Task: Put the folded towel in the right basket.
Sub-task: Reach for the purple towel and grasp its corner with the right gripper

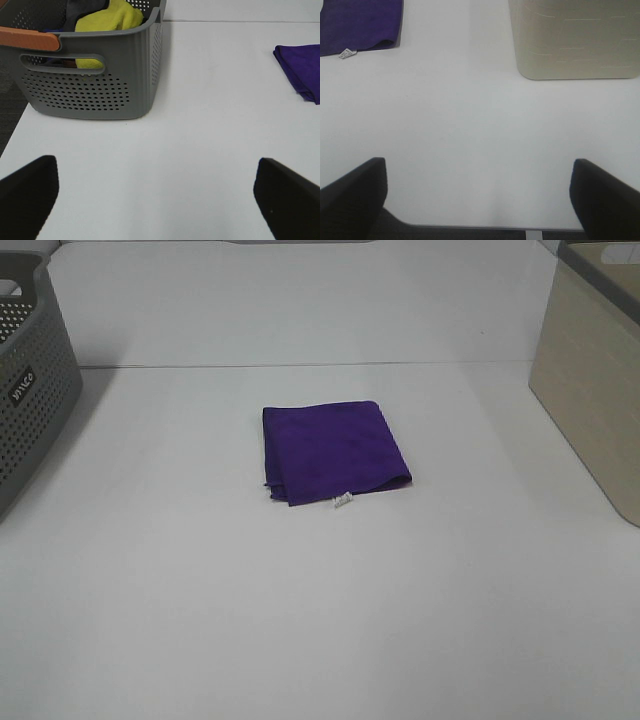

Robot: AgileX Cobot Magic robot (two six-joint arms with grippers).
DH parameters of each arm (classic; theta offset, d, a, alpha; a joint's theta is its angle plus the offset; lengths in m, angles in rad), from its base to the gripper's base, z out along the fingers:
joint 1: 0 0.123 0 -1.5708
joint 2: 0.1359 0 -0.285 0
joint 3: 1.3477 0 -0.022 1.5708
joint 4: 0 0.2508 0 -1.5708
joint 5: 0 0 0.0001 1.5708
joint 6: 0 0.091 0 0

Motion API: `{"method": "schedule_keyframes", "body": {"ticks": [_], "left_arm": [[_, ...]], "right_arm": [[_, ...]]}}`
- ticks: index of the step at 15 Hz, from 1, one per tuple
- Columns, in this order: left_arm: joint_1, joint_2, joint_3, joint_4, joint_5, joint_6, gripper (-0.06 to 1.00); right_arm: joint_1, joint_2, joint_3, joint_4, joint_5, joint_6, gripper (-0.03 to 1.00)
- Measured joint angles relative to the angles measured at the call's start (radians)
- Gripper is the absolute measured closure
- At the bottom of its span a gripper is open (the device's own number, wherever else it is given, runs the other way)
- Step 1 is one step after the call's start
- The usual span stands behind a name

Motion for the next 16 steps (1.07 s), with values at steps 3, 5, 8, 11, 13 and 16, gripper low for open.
{"method": "schedule_keyframes", "body": {"ticks": [3,5,8,11,13,16], "left_arm": [[0.0,0.0,0.0,0.0,0.0,0.0,-0.05],[0.0,0.0,0.0,0.0,0.0,0.0,-0.05],[0.0,0.0,0.0,0.0,0.0,0.0,-0.05],[0.0,0.0,0.0,0.0,0.0,0.0,-0.05],[0.0,0.0,0.0,0.0,0.0,0.0,-0.05],[0.0,0.0,0.0,0.0,0.0,0.0,-0.05]], "right_arm": [[0.0,0.0,0.0,0.0,0.0,0.0,0.01],[0.0,0.0,0.0,0.0,0.0,0.0,0.01],[0.0,0.0,0.0,0.0,0.0,0.0,0.01],[0.0,0.0,0.0,0.0,0.0,0.0,0.01],[0.0,0.0,0.0,0.0,0.0,0.0,0.01],[0.0,0.0,0.0,0.0,0.0,0.0,0.01]]}}
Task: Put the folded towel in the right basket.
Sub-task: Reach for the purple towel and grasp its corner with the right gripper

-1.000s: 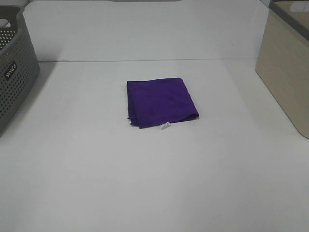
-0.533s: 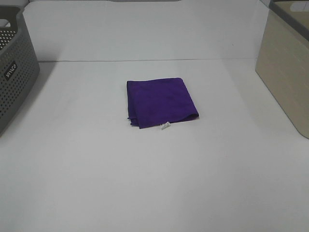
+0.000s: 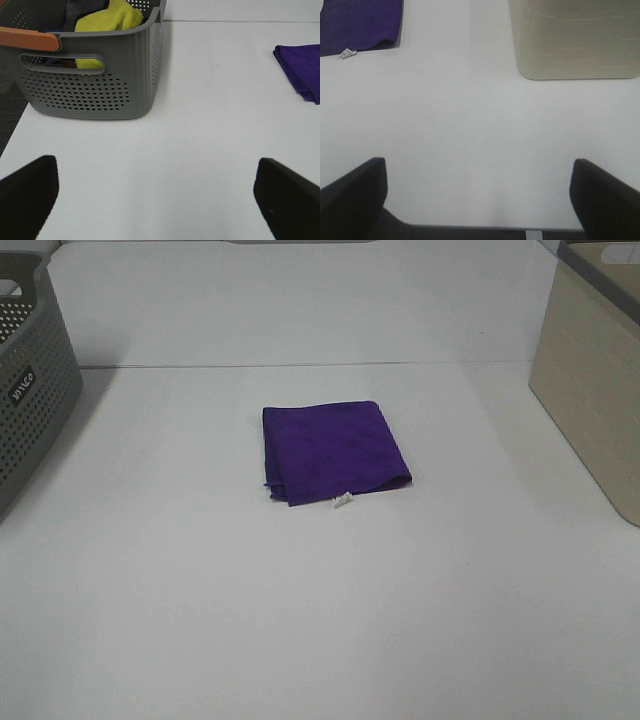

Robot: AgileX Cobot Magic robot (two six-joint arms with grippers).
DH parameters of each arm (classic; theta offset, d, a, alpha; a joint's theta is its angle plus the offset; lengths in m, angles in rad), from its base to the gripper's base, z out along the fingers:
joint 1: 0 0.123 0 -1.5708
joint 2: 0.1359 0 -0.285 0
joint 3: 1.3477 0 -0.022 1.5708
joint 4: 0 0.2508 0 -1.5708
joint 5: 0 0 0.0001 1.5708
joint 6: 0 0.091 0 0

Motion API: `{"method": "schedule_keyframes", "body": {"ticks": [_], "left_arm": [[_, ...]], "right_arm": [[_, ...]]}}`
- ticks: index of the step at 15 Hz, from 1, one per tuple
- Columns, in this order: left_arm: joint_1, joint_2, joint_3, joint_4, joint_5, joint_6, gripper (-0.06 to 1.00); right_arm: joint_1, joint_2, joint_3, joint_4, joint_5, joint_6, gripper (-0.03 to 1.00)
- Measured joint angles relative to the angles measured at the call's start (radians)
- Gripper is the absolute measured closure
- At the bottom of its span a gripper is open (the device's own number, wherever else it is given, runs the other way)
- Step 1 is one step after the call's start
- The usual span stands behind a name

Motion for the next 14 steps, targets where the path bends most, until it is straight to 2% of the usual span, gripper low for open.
{"method": "schedule_keyframes", "body": {"ticks": [14], "left_arm": [[0.0,0.0,0.0,0.0,0.0,0.017,-0.05]], "right_arm": [[0.0,0.0,0.0,0.0,0.0,0.0,0.01]]}}
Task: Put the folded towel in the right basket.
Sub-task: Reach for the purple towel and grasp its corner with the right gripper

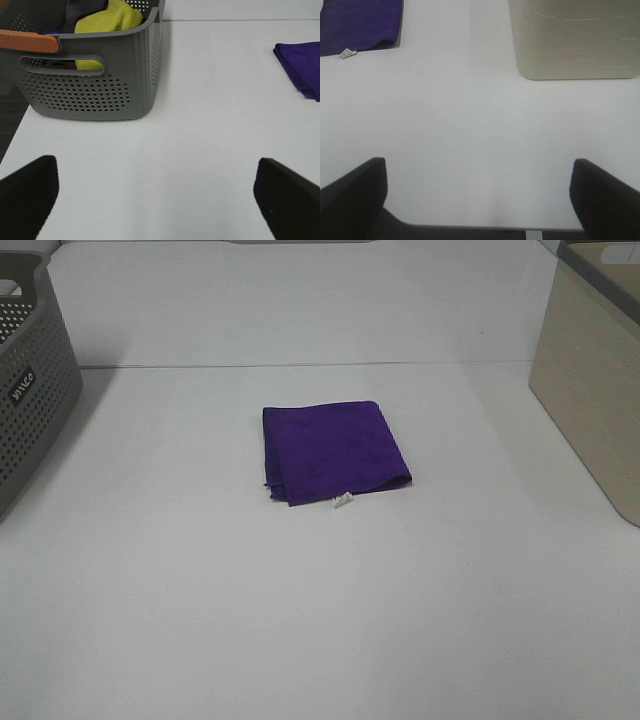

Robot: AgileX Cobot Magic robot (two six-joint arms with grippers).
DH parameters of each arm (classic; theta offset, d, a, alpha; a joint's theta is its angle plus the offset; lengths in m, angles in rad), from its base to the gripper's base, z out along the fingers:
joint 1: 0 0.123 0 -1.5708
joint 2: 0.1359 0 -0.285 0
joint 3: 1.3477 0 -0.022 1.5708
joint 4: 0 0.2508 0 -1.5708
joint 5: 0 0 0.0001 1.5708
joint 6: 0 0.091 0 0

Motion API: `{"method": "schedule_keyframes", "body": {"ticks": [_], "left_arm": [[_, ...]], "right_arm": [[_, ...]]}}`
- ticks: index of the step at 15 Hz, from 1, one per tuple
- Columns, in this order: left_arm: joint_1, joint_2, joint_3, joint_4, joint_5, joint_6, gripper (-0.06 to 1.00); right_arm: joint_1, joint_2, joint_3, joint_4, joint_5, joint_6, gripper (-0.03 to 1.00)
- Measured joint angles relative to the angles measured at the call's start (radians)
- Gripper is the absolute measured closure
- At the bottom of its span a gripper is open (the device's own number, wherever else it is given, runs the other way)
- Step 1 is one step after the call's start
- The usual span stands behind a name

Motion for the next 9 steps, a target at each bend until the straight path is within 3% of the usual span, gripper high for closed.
{"method": "schedule_keyframes", "body": {"ticks": [9], "left_arm": [[0.0,0.0,0.0,0.0,0.0,0.002,-0.05]], "right_arm": [[0.0,0.0,0.0,0.0,0.0,-0.015,0.01]]}}
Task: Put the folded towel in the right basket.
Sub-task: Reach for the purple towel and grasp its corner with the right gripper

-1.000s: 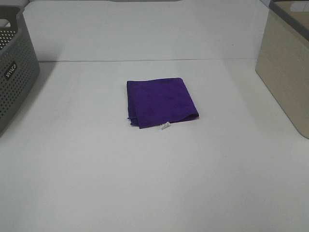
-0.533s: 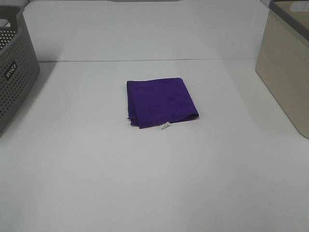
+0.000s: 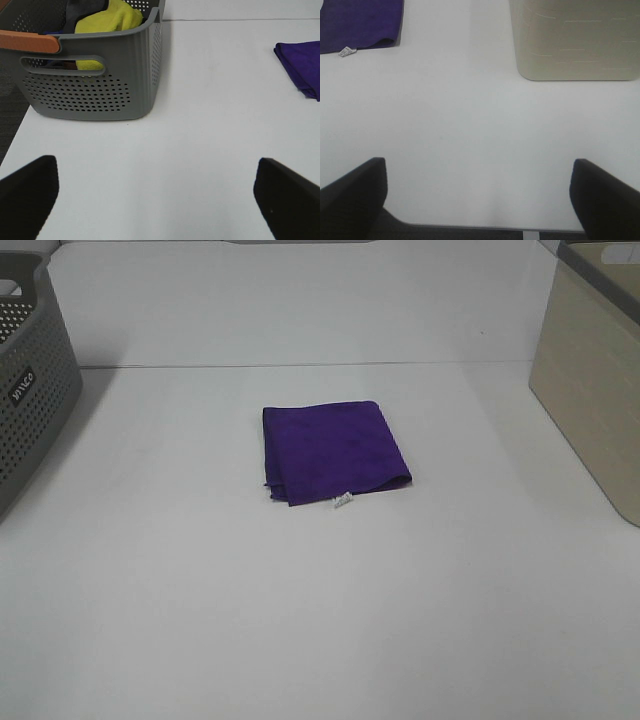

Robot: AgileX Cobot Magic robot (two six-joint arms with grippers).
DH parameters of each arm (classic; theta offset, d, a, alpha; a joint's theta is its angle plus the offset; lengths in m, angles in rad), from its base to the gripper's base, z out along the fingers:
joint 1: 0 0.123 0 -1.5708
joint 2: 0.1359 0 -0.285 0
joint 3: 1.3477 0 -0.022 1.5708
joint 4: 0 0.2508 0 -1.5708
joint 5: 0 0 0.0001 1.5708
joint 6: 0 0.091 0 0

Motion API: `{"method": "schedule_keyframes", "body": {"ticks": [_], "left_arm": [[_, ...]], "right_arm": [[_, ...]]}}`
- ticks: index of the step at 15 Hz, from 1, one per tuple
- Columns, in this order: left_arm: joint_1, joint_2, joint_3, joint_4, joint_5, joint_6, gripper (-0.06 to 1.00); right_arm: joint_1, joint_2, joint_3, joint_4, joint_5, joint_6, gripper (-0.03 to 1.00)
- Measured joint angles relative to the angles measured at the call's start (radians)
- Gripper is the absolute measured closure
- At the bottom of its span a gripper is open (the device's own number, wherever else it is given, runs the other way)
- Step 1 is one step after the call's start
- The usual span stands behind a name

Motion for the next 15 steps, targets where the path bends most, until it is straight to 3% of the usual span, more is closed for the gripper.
{"method": "schedule_keyframes", "body": {"ticks": [15], "left_arm": [[0.0,0.0,0.0,0.0,0.0,0.001,-0.05]], "right_arm": [[0.0,0.0,0.0,0.0,0.0,-0.013,0.01]]}}
